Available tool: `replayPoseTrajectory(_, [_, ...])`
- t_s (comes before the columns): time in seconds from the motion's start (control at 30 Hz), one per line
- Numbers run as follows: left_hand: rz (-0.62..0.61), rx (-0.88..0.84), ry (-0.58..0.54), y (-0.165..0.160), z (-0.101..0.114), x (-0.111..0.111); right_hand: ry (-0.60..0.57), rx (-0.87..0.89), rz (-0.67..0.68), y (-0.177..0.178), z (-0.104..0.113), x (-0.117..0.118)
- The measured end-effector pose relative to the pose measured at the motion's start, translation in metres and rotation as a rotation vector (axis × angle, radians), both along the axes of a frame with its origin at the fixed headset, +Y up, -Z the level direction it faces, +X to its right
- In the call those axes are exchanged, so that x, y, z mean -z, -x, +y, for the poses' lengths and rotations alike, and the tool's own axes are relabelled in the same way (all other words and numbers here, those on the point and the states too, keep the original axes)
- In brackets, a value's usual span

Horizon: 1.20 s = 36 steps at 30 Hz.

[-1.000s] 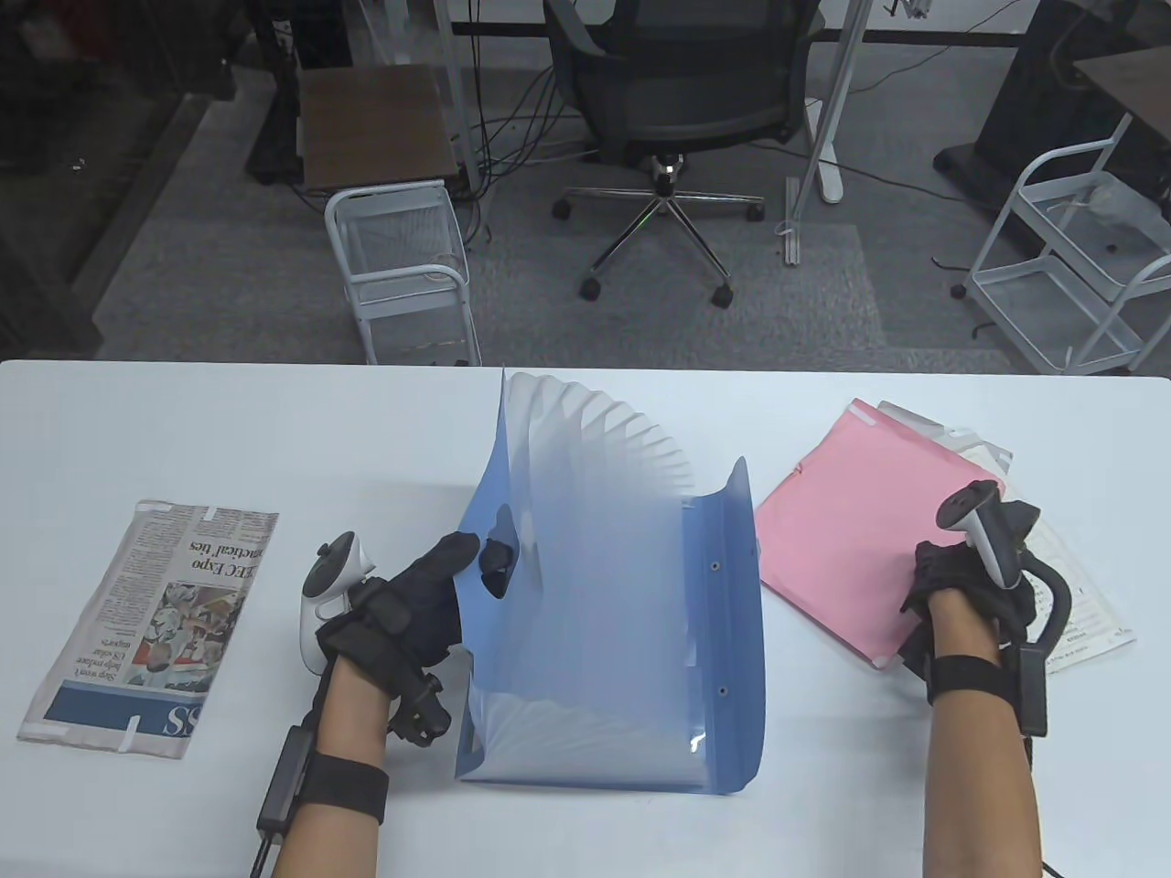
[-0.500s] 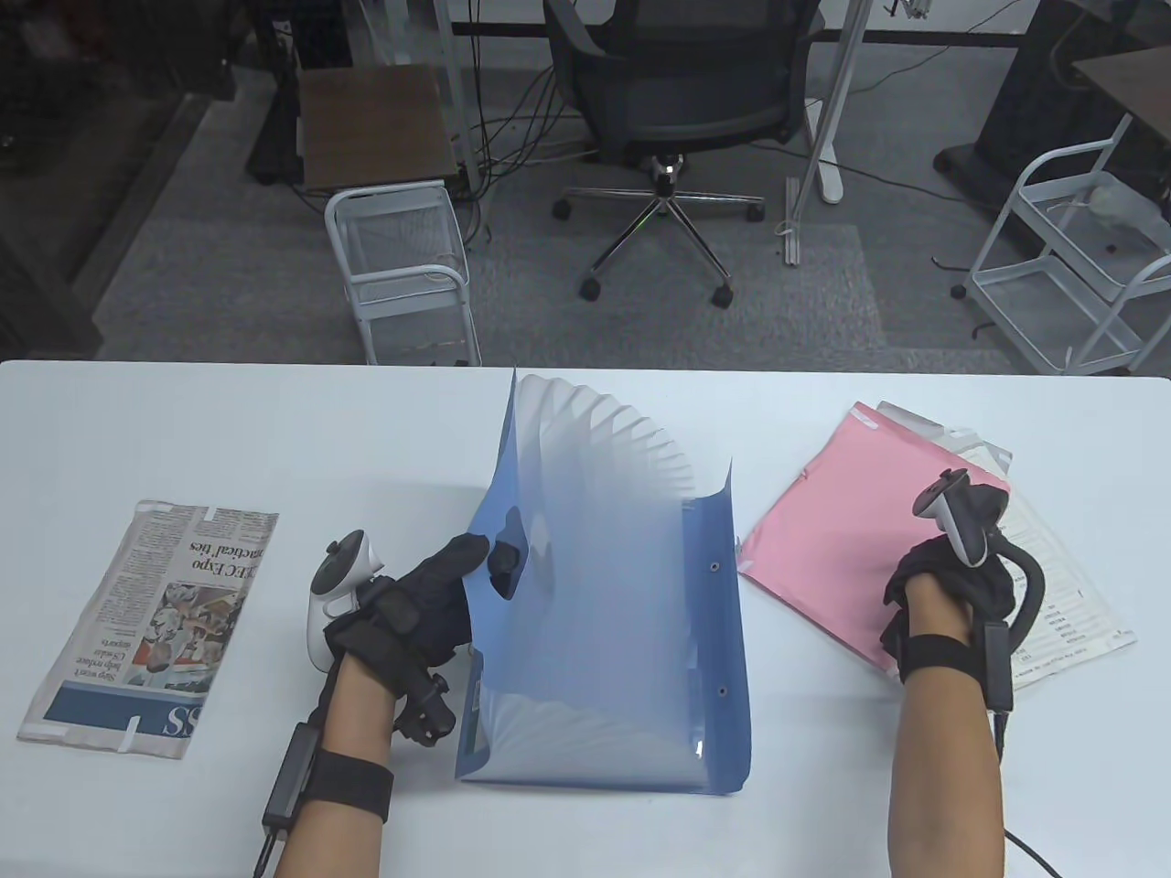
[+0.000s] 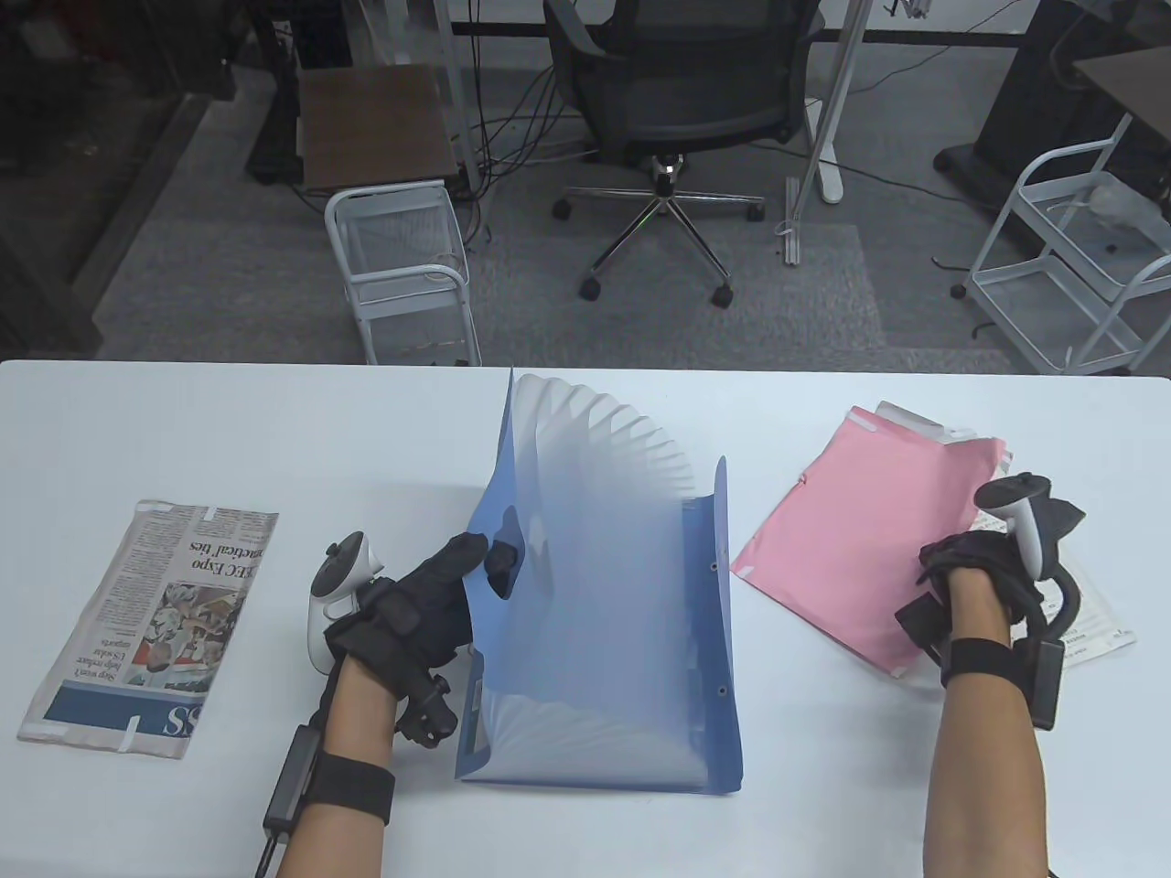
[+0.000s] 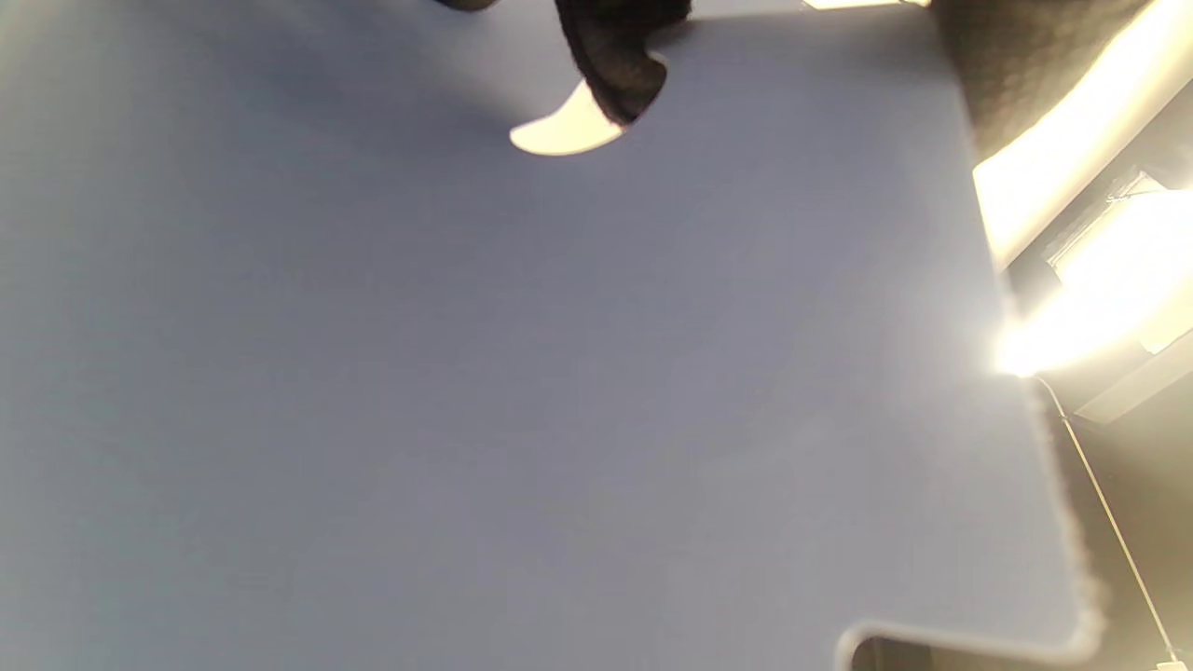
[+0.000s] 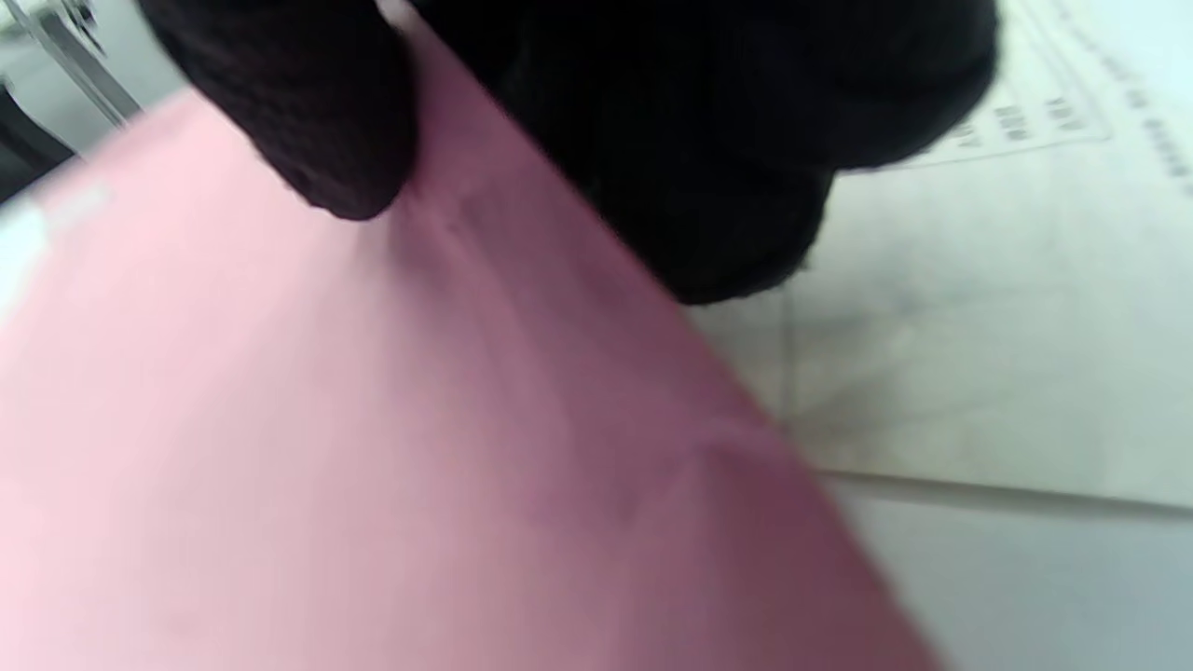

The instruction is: Sort materials into accordion folder compartments

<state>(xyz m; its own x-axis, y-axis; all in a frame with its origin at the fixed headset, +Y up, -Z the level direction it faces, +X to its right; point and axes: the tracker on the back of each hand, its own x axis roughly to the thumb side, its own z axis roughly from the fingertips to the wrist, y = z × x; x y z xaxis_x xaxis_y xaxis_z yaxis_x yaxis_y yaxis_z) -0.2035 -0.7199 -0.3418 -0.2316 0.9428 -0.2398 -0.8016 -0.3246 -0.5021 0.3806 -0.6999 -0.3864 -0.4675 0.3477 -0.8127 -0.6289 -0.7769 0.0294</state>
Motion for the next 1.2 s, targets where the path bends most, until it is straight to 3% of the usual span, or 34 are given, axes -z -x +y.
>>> replayPoseTrajectory(0.1, [0.004, -0.003, 0.001, 0.0, 0.0, 0.0, -0.128, 0.153, 0.008, -0.004, 0.016, -0.008])
replayPoseTrajectory(0.3, [0.02, -0.005, -0.004, -0.001, 0.001, 0.0, -0.372, 0.261, 0.077, 0.006, 0.055, -0.019])
replayPoseTrajectory(0.4, [0.032, -0.011, -0.002, -0.001, 0.0, -0.001, -0.441, 0.257, 0.114, 0.014, 0.074, -0.024])
replayPoseTrajectory(0.7, [0.05, -0.019, 0.0, -0.002, 0.0, -0.002, -0.724, 0.17, 0.303, 0.045, 0.17, -0.052])
replayPoseTrajectory(0.83, [0.053, -0.021, -0.002, -0.001, 0.0, -0.003, -0.843, 0.17, 0.386, 0.066, 0.202, -0.065])
replayPoseTrajectory(1.03, [0.057, -0.026, -0.003, -0.001, 0.0, -0.003, -0.946, 0.215, 0.542, 0.118, 0.231, -0.08])
replayPoseTrajectory(1.2, [0.056, -0.024, -0.005, -0.001, 0.0, -0.003, -0.971, 0.219, 0.654, 0.157, 0.242, -0.084])
